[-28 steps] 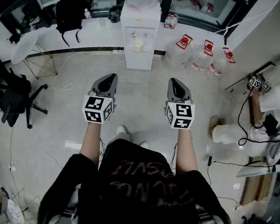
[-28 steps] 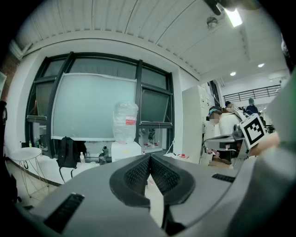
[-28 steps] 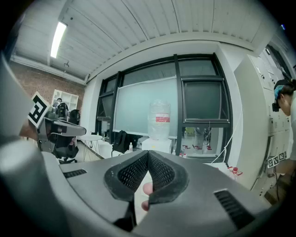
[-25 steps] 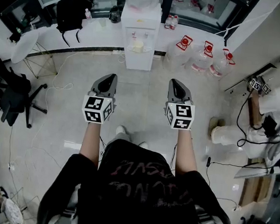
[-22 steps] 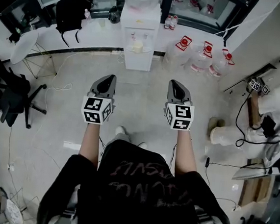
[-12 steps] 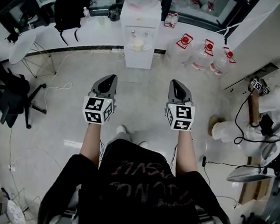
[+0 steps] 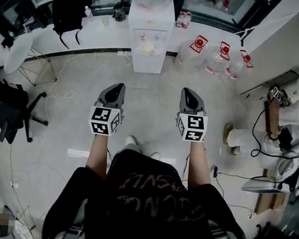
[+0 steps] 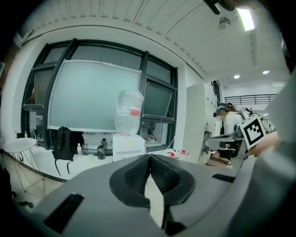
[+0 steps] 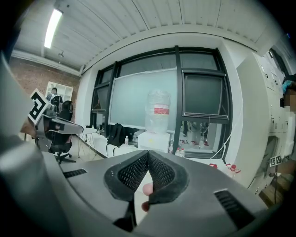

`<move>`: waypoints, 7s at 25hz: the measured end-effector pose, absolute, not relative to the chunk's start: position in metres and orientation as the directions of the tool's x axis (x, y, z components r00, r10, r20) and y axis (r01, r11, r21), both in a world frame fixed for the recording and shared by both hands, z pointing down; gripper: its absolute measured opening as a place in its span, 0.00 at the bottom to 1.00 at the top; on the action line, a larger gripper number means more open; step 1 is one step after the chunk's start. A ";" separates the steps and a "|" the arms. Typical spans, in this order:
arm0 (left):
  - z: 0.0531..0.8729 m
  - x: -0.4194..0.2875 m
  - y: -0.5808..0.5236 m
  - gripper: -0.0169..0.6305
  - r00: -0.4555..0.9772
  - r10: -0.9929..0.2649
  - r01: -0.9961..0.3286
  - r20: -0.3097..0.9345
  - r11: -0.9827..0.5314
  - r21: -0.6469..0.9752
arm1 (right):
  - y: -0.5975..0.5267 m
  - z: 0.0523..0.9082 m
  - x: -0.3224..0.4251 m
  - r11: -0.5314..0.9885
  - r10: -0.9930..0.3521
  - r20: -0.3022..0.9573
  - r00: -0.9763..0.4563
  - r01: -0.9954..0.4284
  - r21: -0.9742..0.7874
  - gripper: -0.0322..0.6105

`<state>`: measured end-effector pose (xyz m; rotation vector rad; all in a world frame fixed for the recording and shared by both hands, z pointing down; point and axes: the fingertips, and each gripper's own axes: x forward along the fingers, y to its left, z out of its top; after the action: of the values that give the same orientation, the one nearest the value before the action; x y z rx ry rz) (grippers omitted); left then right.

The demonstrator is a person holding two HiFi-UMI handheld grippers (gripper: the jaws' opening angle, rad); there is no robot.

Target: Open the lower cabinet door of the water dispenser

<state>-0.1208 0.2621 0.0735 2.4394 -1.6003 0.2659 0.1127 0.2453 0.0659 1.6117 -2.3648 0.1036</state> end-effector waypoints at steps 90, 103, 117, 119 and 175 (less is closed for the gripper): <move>0.445 -0.103 -0.102 0.05 0.375 -0.713 -0.922 0.592 -0.350 0.164 | -0.146 0.421 0.145 0.348 -0.816 0.465 -0.343 -0.934 -0.079 0.07; 0.534 -0.118 -0.143 0.05 0.367 -0.735 -0.928 0.570 -0.334 0.167 | -0.184 0.512 0.124 0.363 -0.813 0.460 -0.356 -0.929 -0.079 0.07; 0.653 -0.133 -0.171 0.05 0.336 -0.780 -0.940 0.528 -0.311 0.139 | -0.213 0.645 0.120 0.375 -0.820 0.438 -0.369 -0.924 -0.076 0.07; 0.670 -0.135 -0.174 0.05 0.334 -0.783 -0.941 0.525 -0.309 0.138 | -0.218 0.657 0.119 0.366 -0.824 0.430 -0.368 -0.926 -0.091 0.07; 0.810 -0.155 -0.207 0.05 0.365 -0.806 -0.923 0.465 -0.380 0.066 | -0.308 0.794 0.077 0.572 -0.728 0.405 -0.553 -0.816 -0.085 0.42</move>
<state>-0.1551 -0.2068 0.8097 2.3157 -1.5237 0.5185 0.0770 -0.3084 0.7939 1.2619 -2.4823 0.3786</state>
